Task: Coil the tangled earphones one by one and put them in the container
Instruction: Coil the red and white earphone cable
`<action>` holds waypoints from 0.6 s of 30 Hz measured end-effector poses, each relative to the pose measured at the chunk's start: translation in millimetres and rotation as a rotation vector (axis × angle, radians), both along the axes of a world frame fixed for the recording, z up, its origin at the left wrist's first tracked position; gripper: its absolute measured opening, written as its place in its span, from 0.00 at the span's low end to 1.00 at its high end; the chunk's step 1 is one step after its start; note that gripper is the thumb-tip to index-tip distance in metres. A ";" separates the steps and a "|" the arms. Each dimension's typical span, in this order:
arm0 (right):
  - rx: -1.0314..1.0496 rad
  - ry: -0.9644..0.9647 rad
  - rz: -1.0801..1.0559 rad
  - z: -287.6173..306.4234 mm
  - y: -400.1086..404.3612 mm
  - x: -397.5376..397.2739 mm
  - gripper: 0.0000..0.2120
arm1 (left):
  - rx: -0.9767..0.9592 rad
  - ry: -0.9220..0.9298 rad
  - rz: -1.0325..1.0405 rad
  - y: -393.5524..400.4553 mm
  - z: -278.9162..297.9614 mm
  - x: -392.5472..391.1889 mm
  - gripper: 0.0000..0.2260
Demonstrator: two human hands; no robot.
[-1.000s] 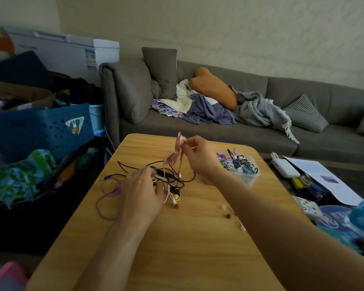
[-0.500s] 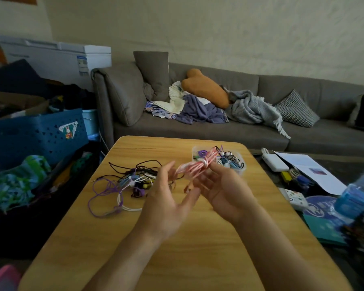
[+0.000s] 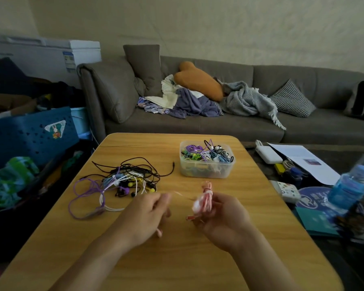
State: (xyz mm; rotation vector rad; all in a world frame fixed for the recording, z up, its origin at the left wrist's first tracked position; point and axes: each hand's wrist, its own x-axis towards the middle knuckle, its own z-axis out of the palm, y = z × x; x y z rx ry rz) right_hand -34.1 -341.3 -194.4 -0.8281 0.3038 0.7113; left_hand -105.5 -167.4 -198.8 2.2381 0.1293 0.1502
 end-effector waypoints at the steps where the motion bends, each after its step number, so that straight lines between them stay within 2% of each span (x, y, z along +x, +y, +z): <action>1: -0.033 0.011 0.005 -0.8 1.5 -0.4 0.09 | -0.101 -0.012 0.037 -0.9 1.8 1.0 0.18; 3: -0.109 -0.006 0.019 -1.0 7.2 -5.7 0.11 | -0.390 0.011 0.083 -4.1 6.4 2.1 0.17; 6: -0.231 -0.172 0.136 -2.6 16.0 -14.9 0.15 | -0.739 0.048 0.083 -9.6 15.0 0.3 0.14; 8: -0.304 -0.291 0.196 -6.6 18.4 -18.8 0.16 | -0.865 0.049 0.116 -9.5 18.0 0.1 0.10; 10: -0.385 -0.405 0.222 -9.2 19.2 -19.0 0.12 | -0.966 0.058 0.158 -6.3 19.3 1.7 0.08; 13: -0.741 -0.688 0.341 -6.6 14.0 -17.8 0.12 | -1.096 0.104 0.162 -4.1 24.3 0.8 0.08; 16: -1.028 -0.952 0.444 -6.5 10.7 -19.3 0.17 | -1.255 0.101 0.191 -5.2 27.9 -2.6 0.22; 18: -1.105 -1.103 0.283 -9.3 11.6 -19.1 0.16 | -1.339 0.067 0.214 -7.6 28.1 -3.0 0.27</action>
